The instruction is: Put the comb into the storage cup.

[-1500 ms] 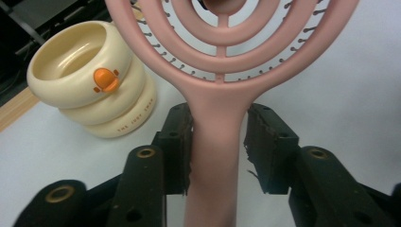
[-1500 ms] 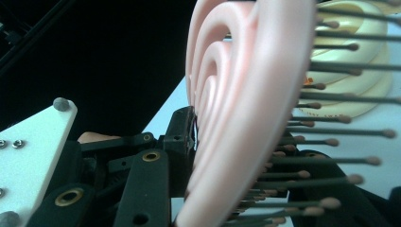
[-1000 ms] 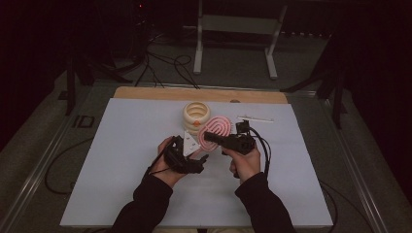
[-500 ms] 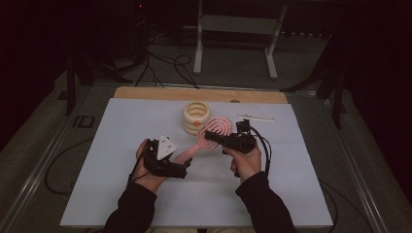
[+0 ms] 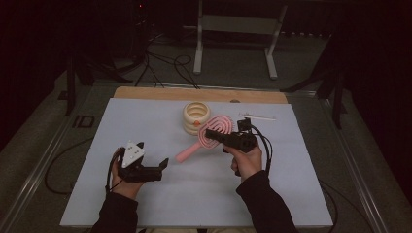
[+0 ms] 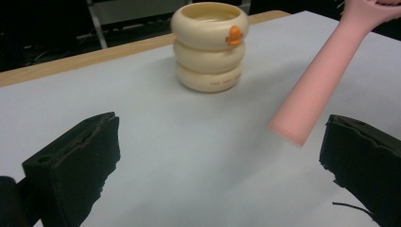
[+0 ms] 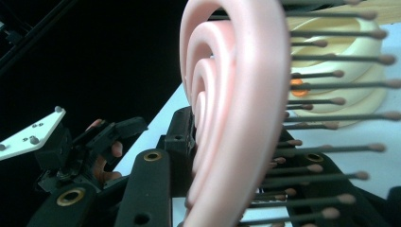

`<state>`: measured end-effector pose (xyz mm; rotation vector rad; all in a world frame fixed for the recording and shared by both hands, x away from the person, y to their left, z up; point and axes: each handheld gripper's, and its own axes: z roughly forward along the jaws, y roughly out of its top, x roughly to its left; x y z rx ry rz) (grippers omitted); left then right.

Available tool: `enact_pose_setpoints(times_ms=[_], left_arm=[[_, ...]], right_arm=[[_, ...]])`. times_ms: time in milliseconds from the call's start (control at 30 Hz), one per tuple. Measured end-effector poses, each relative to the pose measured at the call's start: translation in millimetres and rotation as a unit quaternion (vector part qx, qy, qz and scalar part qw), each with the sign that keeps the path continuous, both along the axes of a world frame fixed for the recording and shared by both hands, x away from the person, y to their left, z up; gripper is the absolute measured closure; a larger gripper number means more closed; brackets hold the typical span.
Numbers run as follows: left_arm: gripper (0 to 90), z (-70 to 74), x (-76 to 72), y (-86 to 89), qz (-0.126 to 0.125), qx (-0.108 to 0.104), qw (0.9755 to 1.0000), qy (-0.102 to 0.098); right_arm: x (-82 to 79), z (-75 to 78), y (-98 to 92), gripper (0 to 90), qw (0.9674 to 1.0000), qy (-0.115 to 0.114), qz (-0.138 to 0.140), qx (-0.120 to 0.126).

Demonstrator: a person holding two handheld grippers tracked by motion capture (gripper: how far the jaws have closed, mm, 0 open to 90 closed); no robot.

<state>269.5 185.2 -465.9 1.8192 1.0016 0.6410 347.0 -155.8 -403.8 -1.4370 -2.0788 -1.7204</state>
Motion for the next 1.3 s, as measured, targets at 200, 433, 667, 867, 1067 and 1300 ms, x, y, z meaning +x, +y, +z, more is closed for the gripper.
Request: enact_pose_setpoints(times_ms=[200,433,667,867,1067,1300], left_arm=[[0.2,-8.7,-11.0,21.5,0.013,-0.005,0.9999,-0.009],[0.2,-17.5,-19.7,49.0,0.032,-0.032,0.9989,-0.011],[0.2,-22.2,-22.3,56.8,0.046,-0.018,0.9987,-0.012],[0.2,-24.4,-25.4,56.4,0.059,-0.024,0.9978,-0.018],[0.1,-24.8,-25.6,55.9,0.066,-0.018,0.9974,-0.021],[0.1,-26.1,-25.0,57.5,0.077,-0.023,0.9966,-0.021]], right_arm=[[1.3,1.3,-5.1,63.7,1.0,0.004,-0.003,0.008],[1.9,3.8,-7.0,63.7,1.0,0.002,-0.002,0.005],[4.6,8.2,-5.2,63.7,1.0,-0.003,0.0,0.003],[7.3,11.0,-4.2,63.7,0.9998,0.005,0.009,0.017],[8.7,14.5,-6.2,63.7,0.9999,0.002,0.006,0.014],[12.0,17.4,-8.0,63.7,0.9995,0.006,0.009,0.028]])
